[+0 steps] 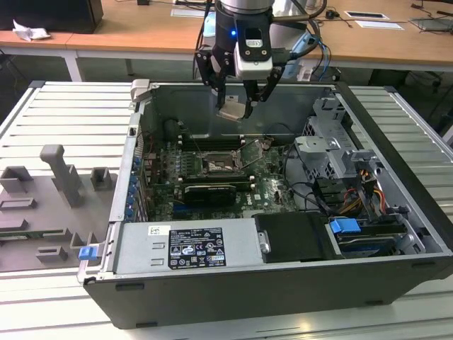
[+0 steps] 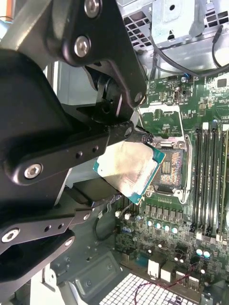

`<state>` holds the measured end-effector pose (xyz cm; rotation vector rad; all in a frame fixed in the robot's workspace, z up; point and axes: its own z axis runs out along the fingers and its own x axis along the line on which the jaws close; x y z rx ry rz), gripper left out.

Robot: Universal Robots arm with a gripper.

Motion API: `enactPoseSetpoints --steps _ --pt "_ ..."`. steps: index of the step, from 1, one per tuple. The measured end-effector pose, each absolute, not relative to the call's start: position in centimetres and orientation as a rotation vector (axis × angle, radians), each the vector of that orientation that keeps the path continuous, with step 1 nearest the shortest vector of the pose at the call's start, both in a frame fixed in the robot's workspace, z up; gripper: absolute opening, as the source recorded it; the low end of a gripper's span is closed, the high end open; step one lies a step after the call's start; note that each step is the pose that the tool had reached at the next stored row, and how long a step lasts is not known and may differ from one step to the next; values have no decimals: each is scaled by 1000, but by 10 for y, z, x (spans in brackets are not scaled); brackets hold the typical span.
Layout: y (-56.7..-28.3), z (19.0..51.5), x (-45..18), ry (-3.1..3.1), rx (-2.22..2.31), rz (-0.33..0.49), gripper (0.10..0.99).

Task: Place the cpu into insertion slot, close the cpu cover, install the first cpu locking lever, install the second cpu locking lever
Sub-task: 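Place the cpu into insertion slot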

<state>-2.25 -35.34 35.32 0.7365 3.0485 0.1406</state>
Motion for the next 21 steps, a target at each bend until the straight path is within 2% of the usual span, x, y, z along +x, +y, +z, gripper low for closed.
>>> enactPoseSetpoints --steps 21 --pt "-353 350 -22 2953 1029 139 537"
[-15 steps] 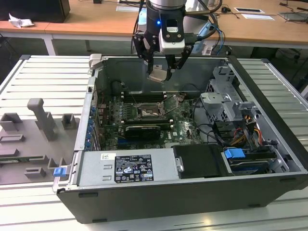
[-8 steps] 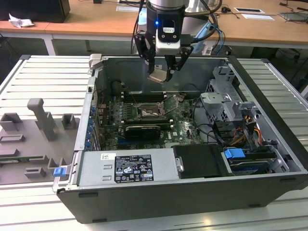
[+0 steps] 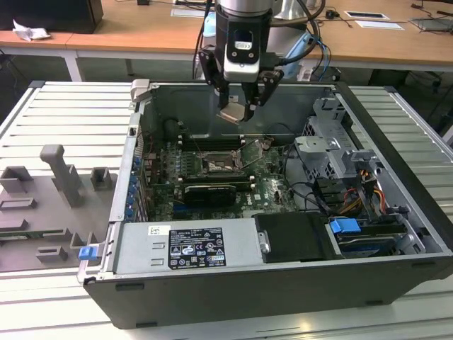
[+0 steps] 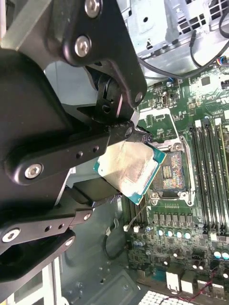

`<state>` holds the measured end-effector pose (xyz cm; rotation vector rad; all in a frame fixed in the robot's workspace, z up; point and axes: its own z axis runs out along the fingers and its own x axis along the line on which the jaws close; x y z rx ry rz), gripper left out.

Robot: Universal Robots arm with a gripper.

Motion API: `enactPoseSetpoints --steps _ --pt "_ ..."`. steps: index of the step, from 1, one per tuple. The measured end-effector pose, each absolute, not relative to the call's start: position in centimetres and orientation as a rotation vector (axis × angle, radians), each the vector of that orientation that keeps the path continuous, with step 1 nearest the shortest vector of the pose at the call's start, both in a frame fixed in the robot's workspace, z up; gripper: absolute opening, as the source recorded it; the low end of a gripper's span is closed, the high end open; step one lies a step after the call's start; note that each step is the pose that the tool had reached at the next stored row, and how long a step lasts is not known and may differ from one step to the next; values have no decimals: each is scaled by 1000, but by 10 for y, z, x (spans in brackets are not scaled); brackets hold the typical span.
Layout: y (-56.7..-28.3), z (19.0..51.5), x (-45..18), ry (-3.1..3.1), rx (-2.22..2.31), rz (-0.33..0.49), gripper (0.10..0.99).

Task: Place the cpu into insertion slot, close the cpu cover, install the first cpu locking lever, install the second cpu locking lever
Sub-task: 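Place the cpu into insertion slot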

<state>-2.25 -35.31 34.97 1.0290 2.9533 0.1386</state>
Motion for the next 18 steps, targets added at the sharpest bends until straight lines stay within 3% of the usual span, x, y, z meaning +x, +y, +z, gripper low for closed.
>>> enactPoseSetpoints --steps 18 --pt "-353 348 -22 2897 1167 137 537"
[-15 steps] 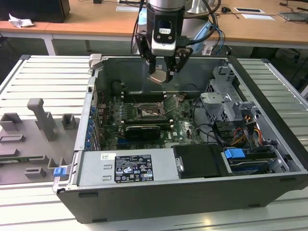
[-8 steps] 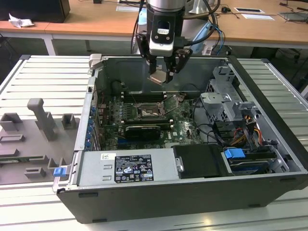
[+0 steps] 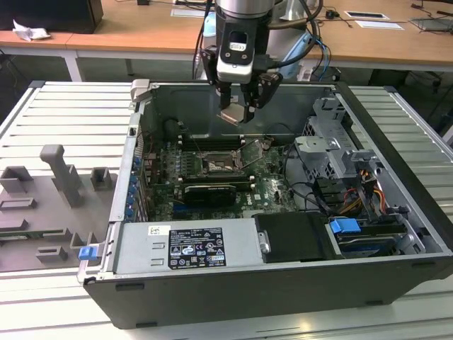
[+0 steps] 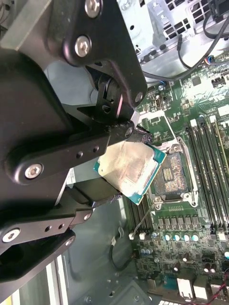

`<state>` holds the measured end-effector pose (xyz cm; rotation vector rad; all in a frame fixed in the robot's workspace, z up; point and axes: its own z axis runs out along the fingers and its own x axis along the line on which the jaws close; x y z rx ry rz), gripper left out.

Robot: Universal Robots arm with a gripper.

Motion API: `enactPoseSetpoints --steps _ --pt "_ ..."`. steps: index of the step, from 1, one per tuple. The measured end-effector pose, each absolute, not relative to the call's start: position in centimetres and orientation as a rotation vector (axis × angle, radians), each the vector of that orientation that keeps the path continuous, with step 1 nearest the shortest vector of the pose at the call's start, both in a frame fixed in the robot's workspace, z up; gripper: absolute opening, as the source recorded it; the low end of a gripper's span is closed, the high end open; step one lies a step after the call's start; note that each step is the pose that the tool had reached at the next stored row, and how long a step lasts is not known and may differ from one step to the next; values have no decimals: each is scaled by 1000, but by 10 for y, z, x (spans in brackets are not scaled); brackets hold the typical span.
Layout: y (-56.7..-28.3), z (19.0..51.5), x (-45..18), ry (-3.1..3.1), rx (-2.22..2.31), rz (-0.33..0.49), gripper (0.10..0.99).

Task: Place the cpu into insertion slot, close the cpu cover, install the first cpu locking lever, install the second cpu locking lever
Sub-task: 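Place the cpu into insertion slot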

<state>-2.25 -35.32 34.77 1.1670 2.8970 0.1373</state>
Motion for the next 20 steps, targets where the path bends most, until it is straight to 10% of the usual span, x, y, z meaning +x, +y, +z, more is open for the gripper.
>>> enactPoseSetpoints --steps 20 --pt "-353 346 -22 2835 1301 135 537"
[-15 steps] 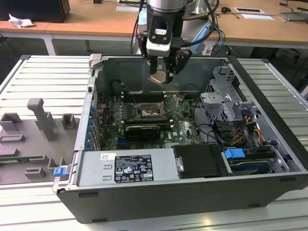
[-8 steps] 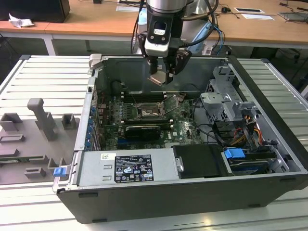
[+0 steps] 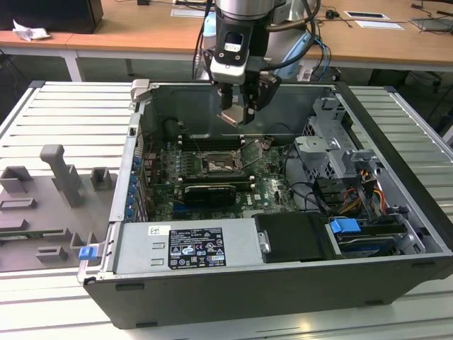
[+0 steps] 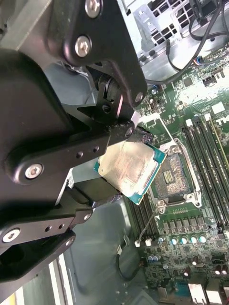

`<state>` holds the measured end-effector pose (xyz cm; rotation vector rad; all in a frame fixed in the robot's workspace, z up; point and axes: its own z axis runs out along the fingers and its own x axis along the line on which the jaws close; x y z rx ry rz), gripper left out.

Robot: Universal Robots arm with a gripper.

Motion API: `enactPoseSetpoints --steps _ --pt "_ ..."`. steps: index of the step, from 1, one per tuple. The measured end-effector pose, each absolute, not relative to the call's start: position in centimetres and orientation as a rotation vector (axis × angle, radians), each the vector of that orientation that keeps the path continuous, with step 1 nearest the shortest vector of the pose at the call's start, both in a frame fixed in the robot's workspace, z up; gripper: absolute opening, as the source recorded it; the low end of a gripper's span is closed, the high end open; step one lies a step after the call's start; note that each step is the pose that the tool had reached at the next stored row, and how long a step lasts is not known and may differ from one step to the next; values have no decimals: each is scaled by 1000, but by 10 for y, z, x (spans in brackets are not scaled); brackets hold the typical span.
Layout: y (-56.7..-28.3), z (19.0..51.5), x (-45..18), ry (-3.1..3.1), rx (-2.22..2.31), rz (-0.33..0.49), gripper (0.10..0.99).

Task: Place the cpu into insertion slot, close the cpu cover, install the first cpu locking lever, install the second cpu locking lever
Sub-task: 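Place the cpu into insertion slot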

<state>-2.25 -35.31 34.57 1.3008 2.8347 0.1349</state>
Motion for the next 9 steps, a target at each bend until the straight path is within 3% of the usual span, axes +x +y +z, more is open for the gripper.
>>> enactPoseSetpoints --steps 9 --pt "-353 345 -22 2806 1357 134 537"
